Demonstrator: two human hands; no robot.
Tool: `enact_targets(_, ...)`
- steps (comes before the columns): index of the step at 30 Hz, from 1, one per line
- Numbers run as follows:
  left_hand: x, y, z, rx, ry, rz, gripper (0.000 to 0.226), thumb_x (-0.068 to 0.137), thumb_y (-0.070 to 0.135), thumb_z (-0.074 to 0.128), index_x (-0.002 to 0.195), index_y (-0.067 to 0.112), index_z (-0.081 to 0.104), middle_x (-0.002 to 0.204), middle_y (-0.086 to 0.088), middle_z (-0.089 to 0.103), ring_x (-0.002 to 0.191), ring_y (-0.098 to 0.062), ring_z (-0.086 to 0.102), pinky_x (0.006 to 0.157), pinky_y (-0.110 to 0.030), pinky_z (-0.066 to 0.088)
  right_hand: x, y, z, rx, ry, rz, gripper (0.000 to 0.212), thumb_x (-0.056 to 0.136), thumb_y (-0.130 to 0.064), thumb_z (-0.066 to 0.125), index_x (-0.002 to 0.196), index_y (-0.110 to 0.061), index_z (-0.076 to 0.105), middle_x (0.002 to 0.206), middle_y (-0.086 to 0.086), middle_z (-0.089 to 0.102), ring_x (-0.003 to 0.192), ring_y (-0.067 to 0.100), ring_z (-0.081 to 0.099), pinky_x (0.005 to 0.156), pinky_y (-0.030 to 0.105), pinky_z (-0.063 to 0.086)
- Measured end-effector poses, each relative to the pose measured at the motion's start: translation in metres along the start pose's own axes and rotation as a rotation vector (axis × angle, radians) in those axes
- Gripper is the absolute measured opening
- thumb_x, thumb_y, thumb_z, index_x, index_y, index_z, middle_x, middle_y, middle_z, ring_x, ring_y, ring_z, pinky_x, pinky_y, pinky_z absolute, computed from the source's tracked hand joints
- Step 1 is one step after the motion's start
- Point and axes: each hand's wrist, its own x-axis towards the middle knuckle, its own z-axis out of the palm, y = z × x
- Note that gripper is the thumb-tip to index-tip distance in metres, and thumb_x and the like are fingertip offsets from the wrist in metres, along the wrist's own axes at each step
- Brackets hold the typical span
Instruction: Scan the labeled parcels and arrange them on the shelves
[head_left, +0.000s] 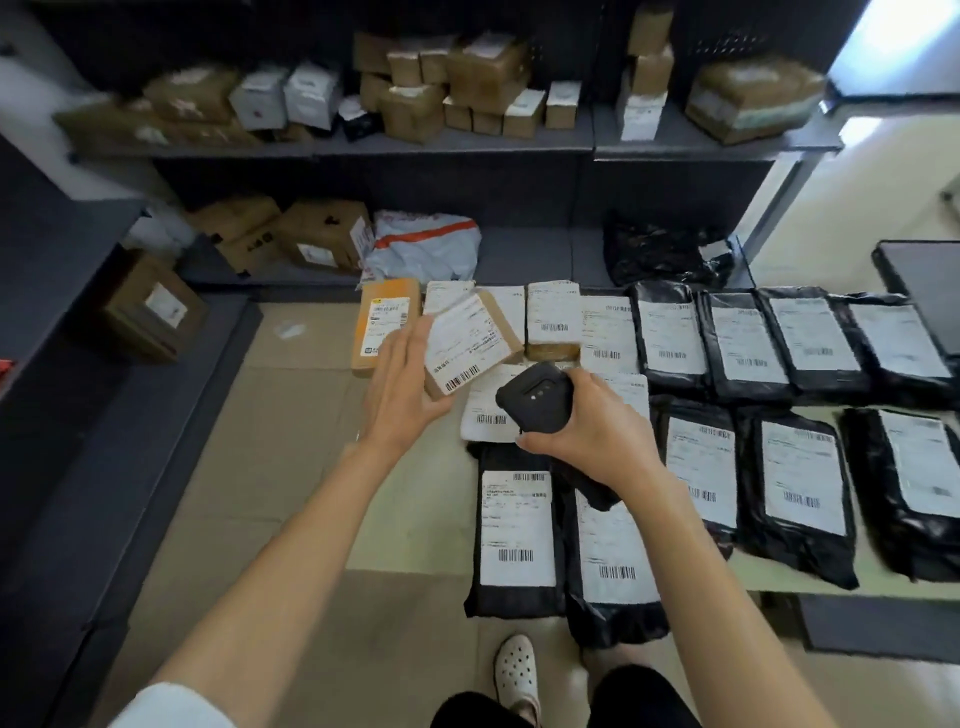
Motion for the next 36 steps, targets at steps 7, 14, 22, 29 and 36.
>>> enact_targets(7, 0.063, 0.060, -0.052, 0.135, 0.102, 0.288, 0.096, 0.069, 0.021, 0.083, 0.149, 0.019, 0.028, 0.144, -0.012, 0.032, 0.128, -0.024, 0.036, 0.089, -0.031, 0.045, -0.034, -0.010, -0.052, 0.027, 0.228, 0.070, 0.073, 0.071, -0.064, 0.076, 0.124, -0.025, 0.047, 0.113, -0.008, 0.054, 0.092, 0.019, 0.055, 0.073, 0.035, 0.039)
enact_targets(14, 0.089, 0.110, -0.075, 0.137, 0.122, 0.442, 0.097, 0.072, 0.024, 0.081, 0.150, 0.017, 0.024, 0.145, -0.012, 0.028, 0.136, -0.027, 0.027, 0.099, -0.035, 0.045, -0.049, -0.007, -0.090, 0.039, 0.329, 0.086, 0.074, 0.069, -0.067, 0.075, 0.124, -0.026, 0.046, 0.114, -0.008, 0.055, 0.094, 0.019, 0.055, 0.074, 0.036, 0.044)
enact_targets(22, 0.097, 0.138, -0.079, 0.170, 0.167, 0.492, 0.093, 0.074, 0.030, 0.080, 0.149, 0.015, 0.026, 0.144, -0.013, 0.030, 0.133, -0.026, 0.028, 0.100, -0.036, 0.044, -0.067, 0.005, -0.103, 0.041, 0.333, 0.066, 0.083, 0.072, -0.065, 0.075, 0.136, -0.024, 0.042, 0.123, -0.005, 0.053, 0.110, 0.022, 0.056, 0.077, 0.038, 0.043)
enact_targets(29, 0.097, 0.152, -0.071, 0.163, 0.141, 0.464, 0.097, 0.071, 0.029, 0.083, 0.148, 0.017, 0.026, 0.144, -0.012, 0.030, 0.134, -0.026, 0.028, 0.097, -0.036, 0.048, -0.083, 0.021, -0.109, 0.049, 0.301, 0.083, 0.074, 0.069, -0.067, 0.073, 0.128, -0.031, 0.045, 0.114, -0.010, 0.055, 0.096, 0.018, 0.058, 0.082, 0.039, 0.050)
enact_targets(36, 0.092, 0.165, -0.066, 0.151, 0.139, 0.457, 0.098, 0.070, 0.029, 0.084, 0.149, 0.017, 0.026, 0.143, -0.012, 0.031, 0.134, -0.026, 0.029, 0.096, -0.036, 0.047, -0.097, 0.035, -0.111, 0.040, 0.256, 0.119, 0.077, 0.074, -0.062, 0.074, 0.134, -0.024, 0.044, 0.112, -0.011, 0.047, 0.094, 0.016, 0.051, 0.079, 0.035, 0.041)
